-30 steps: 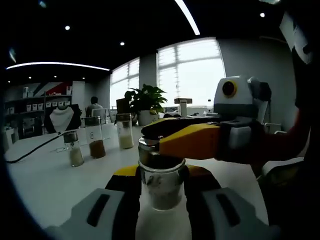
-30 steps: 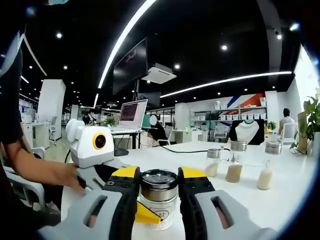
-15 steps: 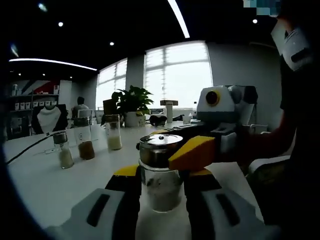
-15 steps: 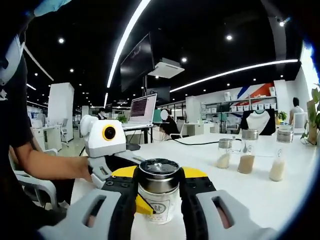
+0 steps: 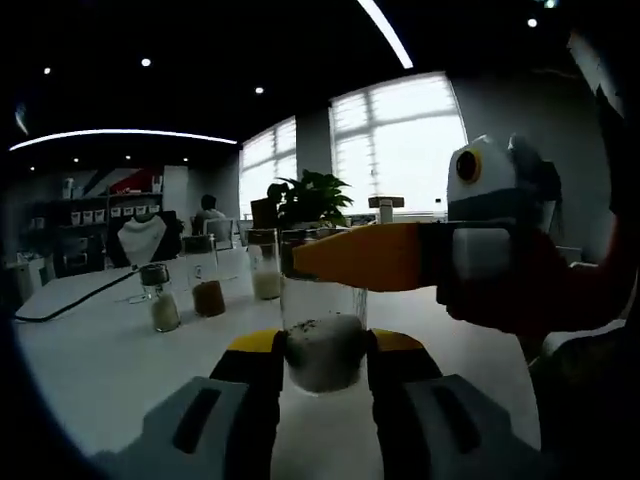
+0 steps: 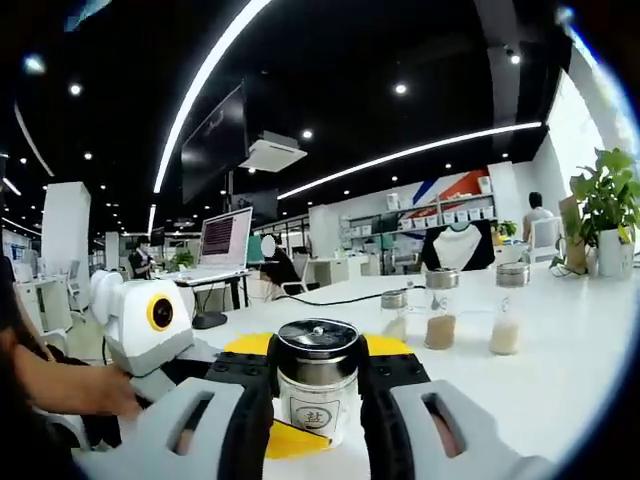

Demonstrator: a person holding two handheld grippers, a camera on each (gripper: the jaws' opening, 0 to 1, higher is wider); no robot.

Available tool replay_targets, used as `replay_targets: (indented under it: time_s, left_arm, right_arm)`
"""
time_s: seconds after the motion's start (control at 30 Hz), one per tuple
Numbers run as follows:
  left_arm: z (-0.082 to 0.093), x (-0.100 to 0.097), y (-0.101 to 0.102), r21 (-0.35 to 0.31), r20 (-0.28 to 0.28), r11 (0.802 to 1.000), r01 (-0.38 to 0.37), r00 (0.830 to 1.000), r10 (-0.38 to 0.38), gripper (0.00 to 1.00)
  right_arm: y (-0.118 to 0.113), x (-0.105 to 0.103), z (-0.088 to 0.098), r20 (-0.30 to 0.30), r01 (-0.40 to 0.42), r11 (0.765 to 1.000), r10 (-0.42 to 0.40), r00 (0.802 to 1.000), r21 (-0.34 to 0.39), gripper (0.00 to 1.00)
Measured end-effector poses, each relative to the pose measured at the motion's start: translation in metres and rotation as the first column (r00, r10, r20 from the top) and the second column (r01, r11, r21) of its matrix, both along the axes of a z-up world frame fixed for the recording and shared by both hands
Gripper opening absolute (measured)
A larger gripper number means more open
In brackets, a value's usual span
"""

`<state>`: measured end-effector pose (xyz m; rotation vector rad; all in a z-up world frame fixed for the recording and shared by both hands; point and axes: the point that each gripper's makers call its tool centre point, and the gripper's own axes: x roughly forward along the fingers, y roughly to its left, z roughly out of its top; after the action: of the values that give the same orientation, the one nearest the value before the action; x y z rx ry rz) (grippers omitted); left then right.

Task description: Rotate the seasoning bottle until the label or dispensing opening points toward the visible target arrow and the bottle remains upright within the marked orientation range

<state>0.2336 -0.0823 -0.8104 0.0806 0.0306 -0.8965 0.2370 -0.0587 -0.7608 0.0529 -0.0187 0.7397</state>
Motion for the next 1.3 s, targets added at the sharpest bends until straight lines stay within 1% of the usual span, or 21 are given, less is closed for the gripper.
replay_targets:
  time_s: [0.1, 0.17, 0.2, 0.23, 0.3, 0.33, 0.4, 0.5, 0.6, 0.7, 0.73, 0.77, 0.83, 0.87, 0.9, 0.97, 1.0, 1.1, 1.13, 1.23, 1.3]
  left_arm:
    - [-0.003, 0.004, 0.001, 0.024, 0.007, 0.999, -0.038, 0.999, 0.038, 0.35]
    - [-0.001, 0.003, 0.004, 0.034, 0.014, 0.999, -0.034, 0.999, 0.034, 0.34]
    - [0.002, 0.003, 0.007, 0.046, 0.034, 0.999, -0.027, 0.999, 0.026, 0.34]
    - [0.006, 0.002, 0.010, 0.052, 0.059, 0.999, -0.007, 0.998, 0.004, 0.34]
    - [0.009, -0.003, 0.009, 0.025, 0.020, 0.998, 0.063, 0.998, -0.064, 0.34]
    - [0.013, -0.005, 0.012, -0.008, 0.002, 0.996, 0.088, 0.996, -0.088, 0.34]
    - [0.016, -0.006, 0.015, -0.011, 0.014, 0.993, 0.114, 0.993, -0.114, 0.34]
    - [0.016, -0.014, 0.016, -0.045, -0.026, 0.980, 0.195, 0.980, -0.197, 0.34]
    - [0.010, -0.019, 0.017, -0.019, -0.035, 0.972, 0.233, 0.972, -0.233, 0.34]
    - [0.005, -0.020, 0.015, -0.005, -0.038, 0.977, 0.213, 0.976, -0.213, 0.35]
    - [0.005, -0.019, 0.016, -0.013, -0.043, 0.978, 0.209, 0.977, -0.209, 0.35]
    - [0.007, -0.017, 0.014, -0.054, -0.047, 0.982, 0.179, 0.982, -0.182, 0.35]
    - [0.008, -0.012, 0.015, -0.097, -0.066, 0.987, 0.131, 0.988, -0.137, 0.35]
    - [0.009, -0.011, 0.016, -0.100, -0.066, 0.988, 0.121, 0.990, -0.127, 0.36]
    - [0.008, -0.011, 0.014, -0.087, -0.055, 0.990, 0.107, 0.992, -0.112, 0.36]
    - [0.009, -0.010, 0.014, -0.087, -0.046, 0.993, 0.080, 0.995, -0.084, 0.39]
    - [0.009, -0.007, 0.015, -0.095, -0.054, 0.995, 0.034, 0.998, -0.039, 0.39]
    - [0.007, -0.002, 0.016, -0.048, -0.021, 0.999, -0.024, 1.000, 0.023, 0.38]
    - [0.004, -0.001, 0.017, -0.008, -0.003, 0.999, -0.038, 0.999, 0.038, 0.37]
    - [-0.001, 0.000, 0.015, 0.055, 0.004, 0.997, -0.053, 0.999, 0.053, 0.37]
    - [-0.002, -0.001, 0.016, 0.062, -0.007, 0.996, -0.057, 0.998, 0.057, 0.37]
  right_arm:
    - [0.002, -0.001, -0.003, 0.019, 0.034, 0.998, -0.033, 0.999, -0.045, 0.30]
    - [0.002, -0.002, -0.002, 0.022, 0.017, 0.999, -0.016, 1.000, -0.042, 0.30]
    - [0.005, -0.005, 0.002, 0.026, -0.034, 0.999, 0.035, 0.999, -0.010, 0.30]
    - [0.006, -0.008, 0.006, 0.032, -0.085, 0.996, 0.085, 0.996, 0.001, 0.30]
    - [0.007, -0.011, 0.009, 0.041, -0.145, 0.989, 0.145, 0.989, 0.000, 0.30]
    - [0.008, -0.015, 0.012, 0.059, -0.201, 0.980, 0.201, 0.978, -0.001, 0.30]
    - [0.009, -0.017, 0.013, 0.062, -0.241, 0.970, 0.242, 0.968, -0.012, 0.29]
    - [0.013, -0.023, 0.011, 0.055, -0.303, 0.952, 0.305, 0.951, -0.036, 0.30]
    - [0.016, -0.027, 0.004, 0.025, -0.321, 0.946, 0.322, 0.946, -0.044, 0.30]
    - [0.017, -0.028, 0.001, 0.018, -0.293, 0.955, 0.294, 0.956, -0.046, 0.28]
    - [0.016, -0.026, 0.002, 0.021, -0.270, 0.962, 0.271, 0.962, -0.037, 0.28]
    - [0.014, -0.024, 0.002, 0.024, -0.247, 0.969, 0.247, 0.969, -0.028, 0.28]
    - [0.011, -0.017, 0.003, -0.014, -0.197, 0.980, 0.198, 0.980, 0.031, 0.28]
    - [0.010, -0.016, 0.002, -0.022, -0.189, 0.981, 0.190, 0.982, 0.045, 0.28]
    - [0.007, -0.010, 0.002, -0.067, -0.152, 0.981, 0.161, 0.985, 0.116, 0.28]
    - [0.004, -0.005, 0.001, -0.110, -0.116, 0.978, 0.137, 0.984, 0.175, 0.28]
    - [0.003, -0.003, 0.000, -0.123, -0.107, 0.976, 0.132, 0.984, 0.188, 0.28]
    - [0.007, -0.002, -0.001, -0.123, -0.104, 0.980, 0.125, 0.984, 0.169, 0.28]
    - [0.008, -0.002, -0.002, -0.126, -0.102, 0.982, 0.123, 0.984, 0.162, 0.28]
    - [0.010, -0.003, -0.004, -0.138, -0.090, 0.987, 0.108, 0.984, 0.131, 0.28]
    - [0.011, -0.004, -0.005, -0.137, -0.105, 0.988, 0.120, 0.983, 0.112, 0.29]
